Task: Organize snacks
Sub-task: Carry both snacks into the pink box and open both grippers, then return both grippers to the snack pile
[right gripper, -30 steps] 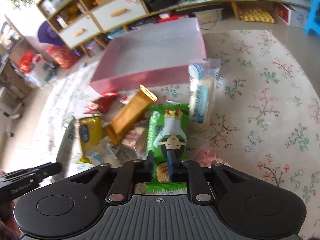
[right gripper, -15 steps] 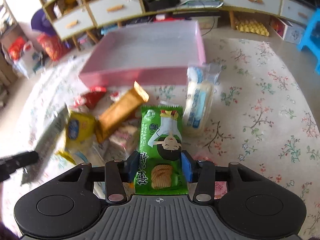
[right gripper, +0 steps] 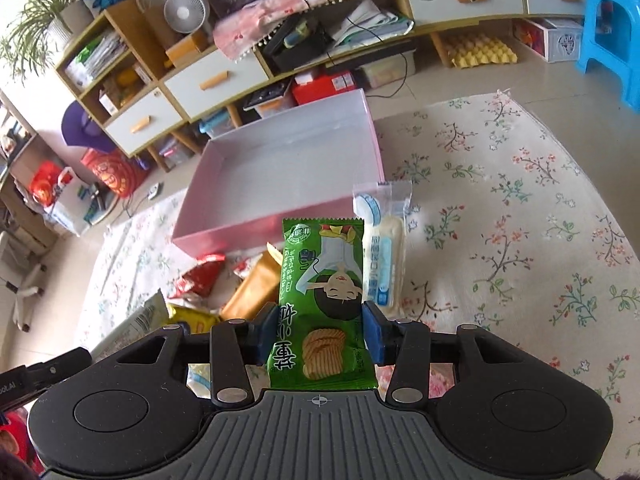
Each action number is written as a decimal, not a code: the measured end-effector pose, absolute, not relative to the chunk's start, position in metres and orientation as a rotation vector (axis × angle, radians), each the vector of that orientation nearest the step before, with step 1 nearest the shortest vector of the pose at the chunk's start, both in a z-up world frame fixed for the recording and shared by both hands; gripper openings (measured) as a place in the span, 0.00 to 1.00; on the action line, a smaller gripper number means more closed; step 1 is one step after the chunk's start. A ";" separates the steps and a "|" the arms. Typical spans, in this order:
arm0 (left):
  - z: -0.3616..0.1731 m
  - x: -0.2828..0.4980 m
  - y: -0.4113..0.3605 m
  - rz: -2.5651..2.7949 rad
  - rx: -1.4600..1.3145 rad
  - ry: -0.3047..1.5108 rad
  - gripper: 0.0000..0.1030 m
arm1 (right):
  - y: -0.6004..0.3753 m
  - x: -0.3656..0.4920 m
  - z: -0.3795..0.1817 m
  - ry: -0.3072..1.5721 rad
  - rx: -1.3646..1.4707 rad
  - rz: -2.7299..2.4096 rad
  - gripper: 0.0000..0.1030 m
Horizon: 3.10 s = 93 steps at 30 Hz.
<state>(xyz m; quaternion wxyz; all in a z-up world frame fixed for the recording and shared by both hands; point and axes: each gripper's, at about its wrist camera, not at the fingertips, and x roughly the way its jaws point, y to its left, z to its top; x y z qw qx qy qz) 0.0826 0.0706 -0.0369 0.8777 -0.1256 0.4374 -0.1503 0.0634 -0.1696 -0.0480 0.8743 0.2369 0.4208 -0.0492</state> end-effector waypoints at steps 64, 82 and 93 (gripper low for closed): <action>-0.064 0.092 0.026 -0.176 -0.107 1.070 0.92 | -0.197 0.010 -0.048 0.982 0.167 -0.195 0.94; -0.094 0.074 0.001 -0.227 -0.148 1.196 0.89 | -0.169 0.017 -0.053 1.004 0.047 -0.089 0.94; -0.108 0.074 -0.011 -0.206 -0.067 1.204 0.83 | -0.159 0.023 -0.070 1.050 -0.037 -0.076 0.94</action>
